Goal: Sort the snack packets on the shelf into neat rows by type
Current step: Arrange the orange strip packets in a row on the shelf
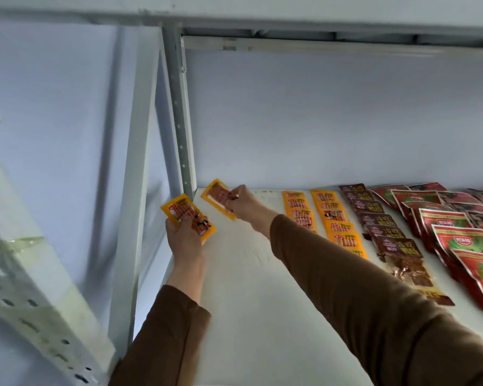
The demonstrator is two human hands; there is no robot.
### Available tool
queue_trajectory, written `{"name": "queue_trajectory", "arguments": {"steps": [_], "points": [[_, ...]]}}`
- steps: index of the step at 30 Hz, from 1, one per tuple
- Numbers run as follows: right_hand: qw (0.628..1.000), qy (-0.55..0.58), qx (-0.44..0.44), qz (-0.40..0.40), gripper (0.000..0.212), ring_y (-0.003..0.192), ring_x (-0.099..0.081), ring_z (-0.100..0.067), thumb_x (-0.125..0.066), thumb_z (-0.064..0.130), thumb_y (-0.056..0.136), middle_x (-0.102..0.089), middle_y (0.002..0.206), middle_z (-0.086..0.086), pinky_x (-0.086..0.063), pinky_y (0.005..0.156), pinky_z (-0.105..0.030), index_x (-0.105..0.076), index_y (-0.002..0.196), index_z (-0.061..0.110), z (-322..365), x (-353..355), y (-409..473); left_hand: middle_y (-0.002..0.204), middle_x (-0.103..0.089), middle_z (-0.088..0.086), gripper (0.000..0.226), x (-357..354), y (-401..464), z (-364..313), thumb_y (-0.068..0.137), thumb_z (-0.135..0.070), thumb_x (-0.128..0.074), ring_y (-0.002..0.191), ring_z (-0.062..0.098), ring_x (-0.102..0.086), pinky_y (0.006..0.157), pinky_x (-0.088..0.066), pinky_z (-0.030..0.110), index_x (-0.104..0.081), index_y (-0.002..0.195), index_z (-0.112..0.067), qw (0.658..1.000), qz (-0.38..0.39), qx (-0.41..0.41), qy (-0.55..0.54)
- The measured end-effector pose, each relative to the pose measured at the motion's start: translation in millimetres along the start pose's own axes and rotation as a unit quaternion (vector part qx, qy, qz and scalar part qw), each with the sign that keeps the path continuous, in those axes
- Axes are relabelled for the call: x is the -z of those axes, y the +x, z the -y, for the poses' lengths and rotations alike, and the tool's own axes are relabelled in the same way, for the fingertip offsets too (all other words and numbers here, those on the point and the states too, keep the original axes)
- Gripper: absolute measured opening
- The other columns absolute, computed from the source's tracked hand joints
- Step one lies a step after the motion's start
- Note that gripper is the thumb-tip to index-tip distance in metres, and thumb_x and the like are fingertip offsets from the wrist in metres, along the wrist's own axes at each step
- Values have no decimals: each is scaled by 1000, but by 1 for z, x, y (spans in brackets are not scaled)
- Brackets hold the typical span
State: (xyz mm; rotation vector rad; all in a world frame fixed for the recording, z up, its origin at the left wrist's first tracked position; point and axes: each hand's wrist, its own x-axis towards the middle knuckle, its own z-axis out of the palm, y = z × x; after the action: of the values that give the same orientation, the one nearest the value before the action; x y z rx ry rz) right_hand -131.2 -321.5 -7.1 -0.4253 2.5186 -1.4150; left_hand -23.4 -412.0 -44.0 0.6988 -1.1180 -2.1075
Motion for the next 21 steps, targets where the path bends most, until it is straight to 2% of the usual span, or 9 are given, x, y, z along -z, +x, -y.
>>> {"name": "queue_trajectory", "arguments": {"steps": [2, 5, 7, 10, 12, 14, 16, 17, 21], "points": [[994, 101, 26, -24, 20, 73, -53, -12, -54, 10, 95, -62, 92, -4, -38, 56, -22, -52, 114, 16, 0, 9, -23, 108, -70, 5, 17, -6, -4, -2, 106, -17, -48, 87, 20, -72, 77, -59, 40, -60, 115, -25, 998, 39, 32, -37], [991, 128, 39, 12, 16, 64, -54, -8, -63, 7, 91, -63, 81, -2, -38, 50, -14, -55, 100, 16, -13, 24, -66, 120, -71, 6, 39, -18, -21, -1, 106, -40, -47, 106, 23, -71, 86, -58, 44, -57, 136, -18, 989, 129, 56, -39], [993, 112, 22, 9, 17, 66, -56, -14, -67, 8, 89, -65, 84, -7, -44, 57, -22, -54, 98, 15, -32, 36, -90, 121, -68, 11, 38, -27, -37, 6, 105, -30, -51, 109, 27, -66, 91, -54, 46, -54, 139, -12, 983, 178, 31, 12], [999, -2, 18, -44, 28, 81, -62, -26, -74, 18, 82, -66, 95, -7, -50, 70, -43, -55, 103, 12, -54, 58, -118, 114, -69, 13, 28, -38, -57, 22, 102, -3, -52, 105, 27, -67, 84, -56, 41, -56, 129, -12, 970, 226, -8, 94], [996, -46, 22, -75, 40, 90, -62, -22, -78, 28, 79, -63, 103, 1, -50, 75, -42, -54, 109, 16, -65, 78, -133, 112, -72, 9, 30, -45, -70, 30, 101, 1, -51, 104, 23, -69, 84, -56, 37, -58, 125, -15, 957, 269, -4, 109], [995, -1, 24, -94, 45, 94, -64, -15, -77, 39, 82, -64, 108, 6, -54, 78, -36, -54, 115, 22, -74, 95, -145, 112, -74, 7, 31, -52, -84, 38, 100, 2, -50, 103, 19, -71, 82, -57, 33, -59, 125, -15, 943, 311, 13, 117], [992, 78, 14, -93, 31, 95, -69, -16, -70, 38, 90, -69, 106, 4, -57, 86, -43, -58, 115, 23, -86, 108, -154, 111, -76, 5, 33, -63, -98, 49, 98, 3, -50, 102, 17, -73, 75, -58, 26, -60, 123, -16, 925, 348, 29, 149], [992, 76, 12, -100, 24, 93, -70, -16, -66, 35, 94, -72, 103, 3, -57, 86, -45, -59, 114, 24, -92, 112, -157, 111, -76, 4, 34, -68, -104, 54, 97, 3, -50, 103, 17, -72, 76, -58, 26, -60, 122, -17, 916, 358, 36, 178], [990, -14, -14, -140, 32, 84, -69, -14, -62, 33, 97, -70, 94, 3, -57, 68, -35, -49, 125, 26, -111, 124, -159, 119, -72, 4, 26, -89, -107, 72, 100, -14, -58, 112, 23, -67, 101, -52, 48, -57, 125, -22, 862, 373, 25, 343]]}}
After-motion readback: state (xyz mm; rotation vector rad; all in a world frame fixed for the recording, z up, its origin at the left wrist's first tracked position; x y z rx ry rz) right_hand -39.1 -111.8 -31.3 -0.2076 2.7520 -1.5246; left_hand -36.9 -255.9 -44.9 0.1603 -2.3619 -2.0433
